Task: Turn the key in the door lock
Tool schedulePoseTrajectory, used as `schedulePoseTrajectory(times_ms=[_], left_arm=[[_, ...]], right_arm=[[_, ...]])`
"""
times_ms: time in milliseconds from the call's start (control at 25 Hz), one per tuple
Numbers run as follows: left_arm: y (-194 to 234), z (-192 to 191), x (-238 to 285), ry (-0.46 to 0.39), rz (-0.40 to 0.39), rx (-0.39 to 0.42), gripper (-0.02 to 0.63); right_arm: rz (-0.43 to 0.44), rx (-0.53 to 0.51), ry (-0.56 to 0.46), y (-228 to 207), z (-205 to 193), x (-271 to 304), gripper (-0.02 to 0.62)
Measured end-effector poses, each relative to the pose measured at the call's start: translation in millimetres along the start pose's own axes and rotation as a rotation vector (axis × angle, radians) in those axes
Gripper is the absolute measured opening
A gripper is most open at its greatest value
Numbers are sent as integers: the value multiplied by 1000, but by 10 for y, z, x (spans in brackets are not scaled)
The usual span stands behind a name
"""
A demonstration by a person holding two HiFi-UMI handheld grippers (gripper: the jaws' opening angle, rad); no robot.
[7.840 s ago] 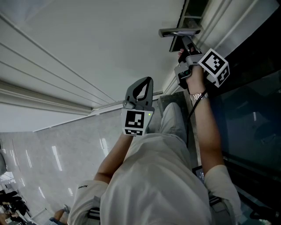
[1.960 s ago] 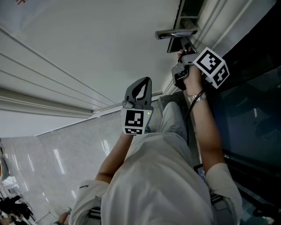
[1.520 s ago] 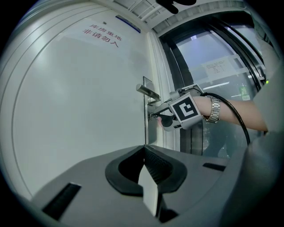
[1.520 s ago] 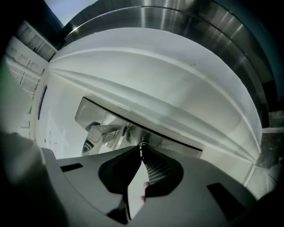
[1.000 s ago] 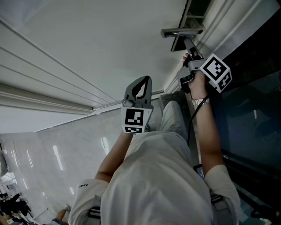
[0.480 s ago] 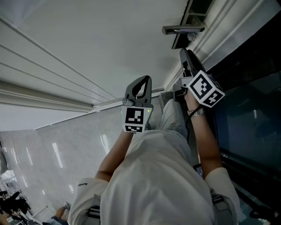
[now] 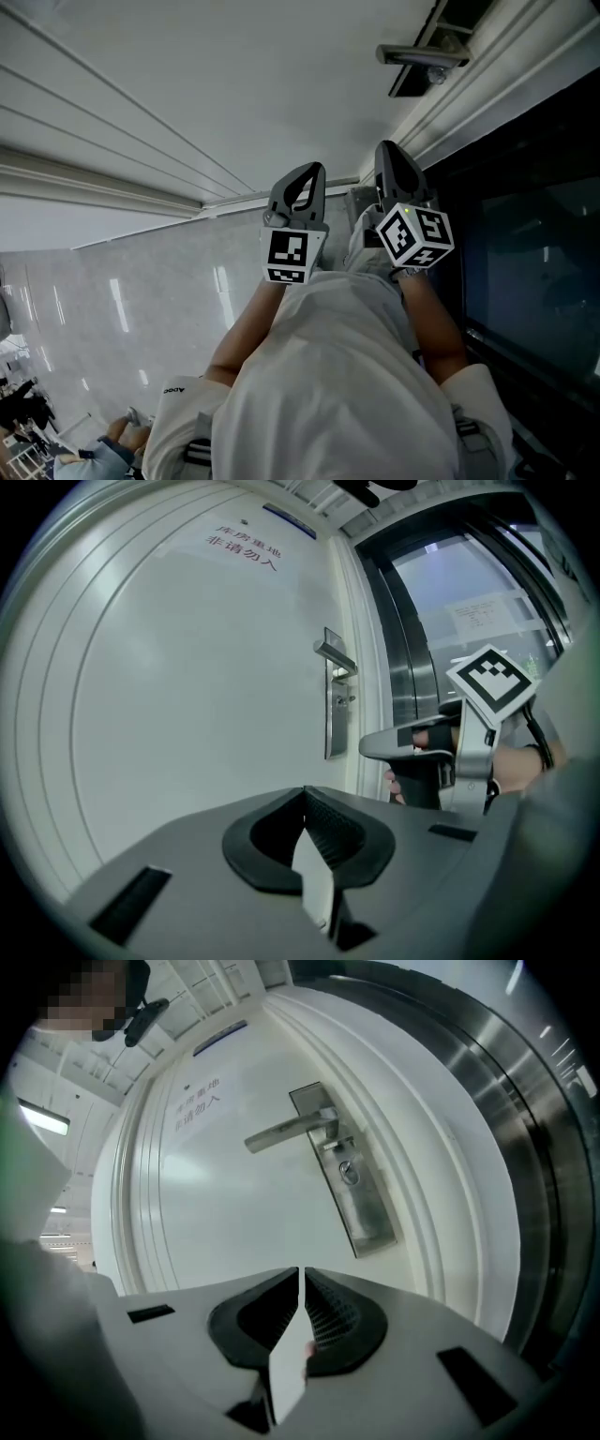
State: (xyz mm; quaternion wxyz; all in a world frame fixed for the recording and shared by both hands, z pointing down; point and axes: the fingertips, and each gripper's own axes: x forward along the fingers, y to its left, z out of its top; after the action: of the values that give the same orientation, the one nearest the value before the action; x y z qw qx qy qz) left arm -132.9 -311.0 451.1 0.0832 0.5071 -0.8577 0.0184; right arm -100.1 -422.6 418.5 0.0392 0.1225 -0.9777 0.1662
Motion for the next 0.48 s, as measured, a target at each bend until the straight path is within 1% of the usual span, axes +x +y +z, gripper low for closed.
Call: schedulePoseTrajectory(times_ms=[120,200,360,480], left_arm=[[88,-44,-69,-2,26,2,9],[132,-28,-148,-33,49,13,9],[140,-21,-366,-94,73,24,9],[174,-106,-492,-88,90,17,9]], right_arm=[[35,-25,27,126,-209,-18,22],[82,-58,27,266,-299,-43,13],[176,-155,23,585,-451,-123,5],[246,-240,3,815,-548,-211,5]])
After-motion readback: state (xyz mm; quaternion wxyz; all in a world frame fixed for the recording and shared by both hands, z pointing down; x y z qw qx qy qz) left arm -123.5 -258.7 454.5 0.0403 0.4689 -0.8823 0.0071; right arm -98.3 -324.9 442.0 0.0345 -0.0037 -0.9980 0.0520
